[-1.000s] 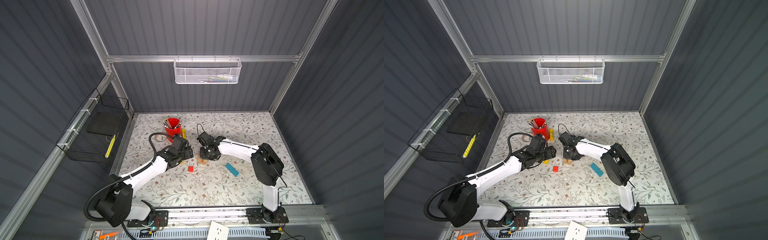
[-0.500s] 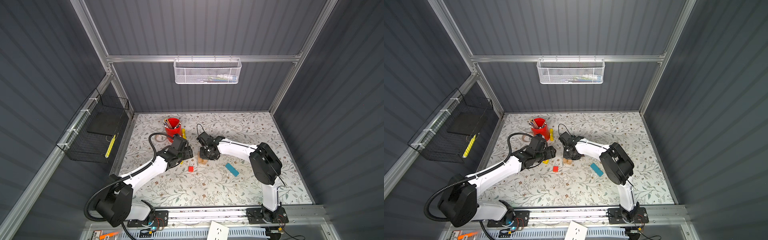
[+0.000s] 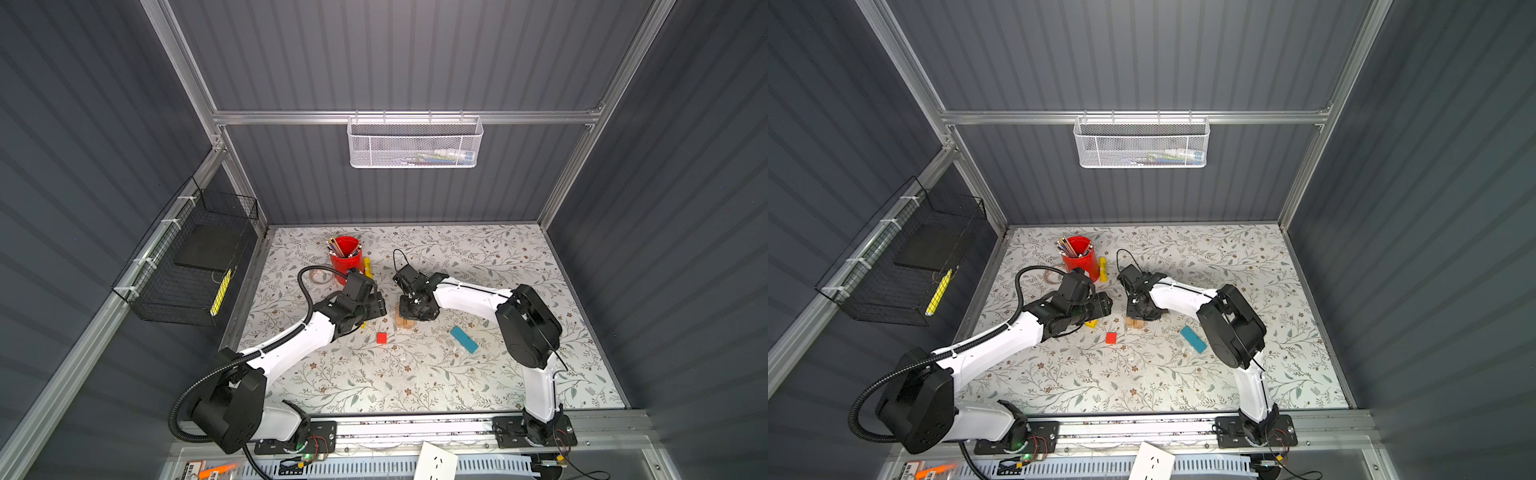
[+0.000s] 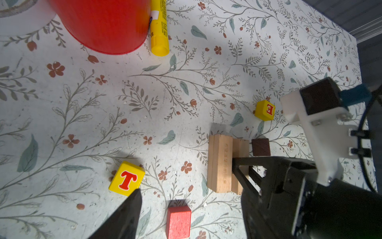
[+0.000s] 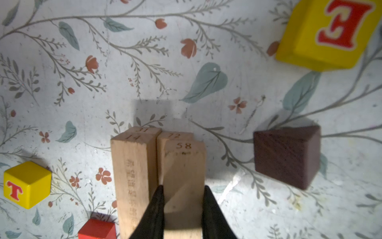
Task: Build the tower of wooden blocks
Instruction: 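Close the left gripper around the standing blocks while the right holds block 58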
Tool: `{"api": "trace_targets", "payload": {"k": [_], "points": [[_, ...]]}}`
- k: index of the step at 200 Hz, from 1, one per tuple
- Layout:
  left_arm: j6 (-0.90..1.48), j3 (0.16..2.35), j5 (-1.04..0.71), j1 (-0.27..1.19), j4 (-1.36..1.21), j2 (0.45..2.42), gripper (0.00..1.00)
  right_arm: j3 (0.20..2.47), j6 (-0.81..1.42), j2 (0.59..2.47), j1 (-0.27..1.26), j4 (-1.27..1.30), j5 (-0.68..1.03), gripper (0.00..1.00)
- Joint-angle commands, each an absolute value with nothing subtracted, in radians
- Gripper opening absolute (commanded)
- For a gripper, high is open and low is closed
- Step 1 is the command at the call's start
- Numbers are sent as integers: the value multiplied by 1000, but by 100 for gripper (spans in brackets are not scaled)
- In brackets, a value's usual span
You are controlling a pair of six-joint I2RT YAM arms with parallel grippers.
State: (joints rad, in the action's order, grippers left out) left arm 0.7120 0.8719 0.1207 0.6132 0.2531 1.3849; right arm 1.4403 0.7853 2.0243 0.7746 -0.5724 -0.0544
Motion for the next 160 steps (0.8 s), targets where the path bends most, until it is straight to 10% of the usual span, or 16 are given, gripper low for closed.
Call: {"api": "trace_targets", "payload": {"k": [1, 160], "points": [[720, 865, 107, 604, 266, 1395, 76, 1449, 800, 2036, 770, -578, -52, 29], [718, 871, 98, 604, 273, 1384, 76, 1430, 802, 1963, 770, -575, -64, 38]]}}
